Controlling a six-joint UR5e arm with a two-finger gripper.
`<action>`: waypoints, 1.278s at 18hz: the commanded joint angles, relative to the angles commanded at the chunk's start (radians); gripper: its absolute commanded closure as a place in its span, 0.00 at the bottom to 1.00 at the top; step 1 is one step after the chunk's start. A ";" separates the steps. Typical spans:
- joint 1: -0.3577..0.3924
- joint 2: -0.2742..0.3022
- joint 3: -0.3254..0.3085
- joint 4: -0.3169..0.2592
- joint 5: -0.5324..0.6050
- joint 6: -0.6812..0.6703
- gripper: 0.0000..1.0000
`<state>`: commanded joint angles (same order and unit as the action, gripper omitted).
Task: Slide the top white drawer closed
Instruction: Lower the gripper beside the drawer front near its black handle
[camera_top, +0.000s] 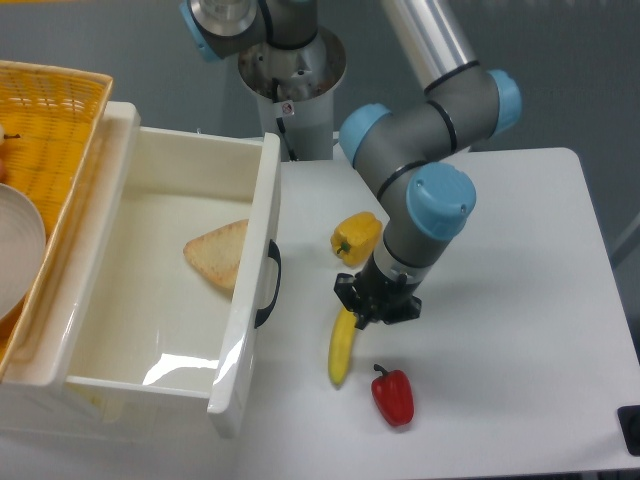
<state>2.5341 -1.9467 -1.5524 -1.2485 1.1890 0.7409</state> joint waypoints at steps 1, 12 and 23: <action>-0.002 0.009 0.000 -0.017 -0.014 0.000 0.96; -0.046 0.026 0.000 -0.039 -0.075 -0.002 0.97; -0.058 0.048 0.000 -0.052 -0.101 -0.003 0.97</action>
<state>2.4759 -1.8991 -1.5524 -1.3008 1.0876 0.7378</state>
